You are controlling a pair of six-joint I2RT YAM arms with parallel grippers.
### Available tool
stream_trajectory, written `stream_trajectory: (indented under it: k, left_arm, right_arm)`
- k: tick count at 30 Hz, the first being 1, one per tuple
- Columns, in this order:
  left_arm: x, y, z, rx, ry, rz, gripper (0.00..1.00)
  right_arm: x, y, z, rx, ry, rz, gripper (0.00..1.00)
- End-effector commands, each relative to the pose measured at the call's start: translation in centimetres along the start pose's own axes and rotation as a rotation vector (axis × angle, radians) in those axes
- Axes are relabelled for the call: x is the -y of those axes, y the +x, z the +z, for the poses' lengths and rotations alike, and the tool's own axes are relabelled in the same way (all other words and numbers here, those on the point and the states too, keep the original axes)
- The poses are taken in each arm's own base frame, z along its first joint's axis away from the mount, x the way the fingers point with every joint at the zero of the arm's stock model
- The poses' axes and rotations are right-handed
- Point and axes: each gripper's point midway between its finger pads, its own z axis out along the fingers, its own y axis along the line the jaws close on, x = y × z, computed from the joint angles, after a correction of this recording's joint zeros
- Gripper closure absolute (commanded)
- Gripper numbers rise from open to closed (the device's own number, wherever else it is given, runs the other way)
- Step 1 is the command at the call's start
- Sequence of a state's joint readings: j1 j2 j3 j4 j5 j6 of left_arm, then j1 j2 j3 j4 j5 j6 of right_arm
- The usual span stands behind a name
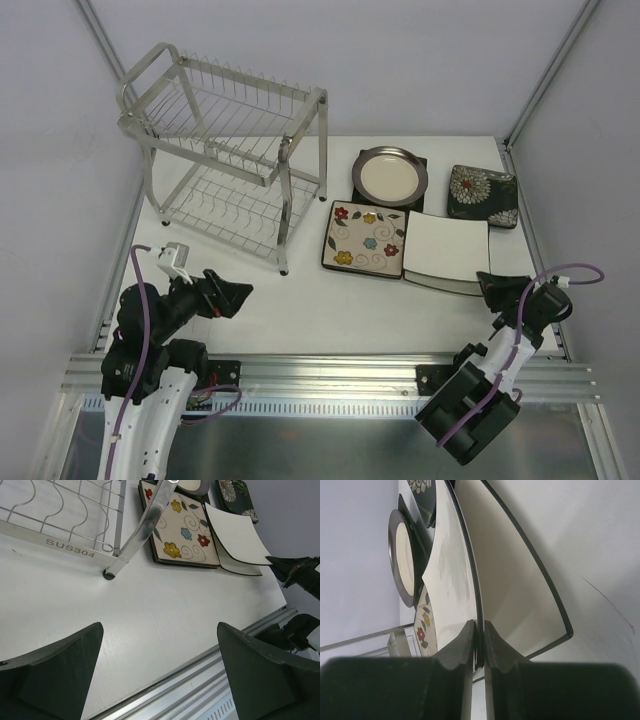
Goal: Load the plates into the dish rack
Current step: Grab a plate with the right arm
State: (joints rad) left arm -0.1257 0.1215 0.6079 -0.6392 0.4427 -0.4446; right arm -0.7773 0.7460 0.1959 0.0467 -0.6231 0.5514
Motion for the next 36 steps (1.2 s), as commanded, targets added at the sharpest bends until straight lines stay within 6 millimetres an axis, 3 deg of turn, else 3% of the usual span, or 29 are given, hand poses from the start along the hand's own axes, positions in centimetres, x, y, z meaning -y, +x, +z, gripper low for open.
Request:
stream_trajectory:
  k: [1,11,25,36]
  left_arm:
    - [1.0,-0.6,0.1,-0.023,0.023,-0.044,0.01]
    - [1.8,-2.1,0.6,-0.053,0.005,-0.122,0.01]
    - [2.0,-3.7,0.3,-0.003,-0.027,-0.168,0.01]
    - [4.0,-2.9,1.2,-0.132,0.042,-0.345,0.01]
  right_arm:
    - [-3.4,0.1,-0.8,-0.054,-0.106,-0.033,0.99]
    - [-4.7,-0.4,-1.8,-0.072,-0.032,0.034,0.99]
    - [-9.1,-2.0,-4.1,-0.09,0.018,0.016,0.99]
    - [-10.8,-2.0,-4.8,-0.09,0.029,0.003,0.99]
